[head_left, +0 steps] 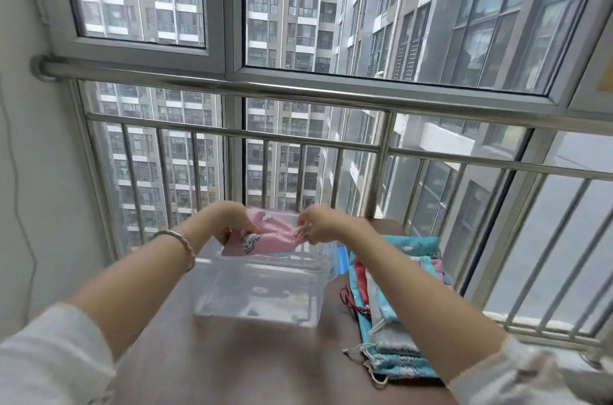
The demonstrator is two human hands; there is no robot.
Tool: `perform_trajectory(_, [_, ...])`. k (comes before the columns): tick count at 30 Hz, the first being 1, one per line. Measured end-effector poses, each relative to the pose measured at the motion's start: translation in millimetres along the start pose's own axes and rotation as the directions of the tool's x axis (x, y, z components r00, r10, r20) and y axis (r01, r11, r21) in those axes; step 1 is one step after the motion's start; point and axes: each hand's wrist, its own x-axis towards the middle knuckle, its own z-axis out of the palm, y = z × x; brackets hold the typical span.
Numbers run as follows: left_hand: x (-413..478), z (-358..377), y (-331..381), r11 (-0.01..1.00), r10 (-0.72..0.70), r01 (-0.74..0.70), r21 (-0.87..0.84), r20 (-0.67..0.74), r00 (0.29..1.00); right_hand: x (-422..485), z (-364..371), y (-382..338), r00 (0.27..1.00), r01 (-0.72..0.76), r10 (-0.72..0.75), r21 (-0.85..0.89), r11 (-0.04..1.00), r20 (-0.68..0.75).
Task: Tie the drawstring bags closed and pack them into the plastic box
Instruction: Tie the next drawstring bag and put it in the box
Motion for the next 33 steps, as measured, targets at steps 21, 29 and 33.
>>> perform_trajectory(21, [12,59,26,0.885,0.053,0.004,0.466,-0.110,0.993,15,18,-3,0.997,-0.006,0.016,0.140,0.990,-0.070])
perform_trajectory(29, [-40,143,108,0.731,0.683,-0.632,0.259,-0.292,0.670,-70,-3,99,0.940,-0.194,0.251,0.244,0.950,-0.230])
perform_trajectory(33, [-50,198,122,0.693,0.700,-0.616,0.375,-0.147,0.699,-97,28,120,0.922,-0.295,0.340,0.231,0.927,-0.184])
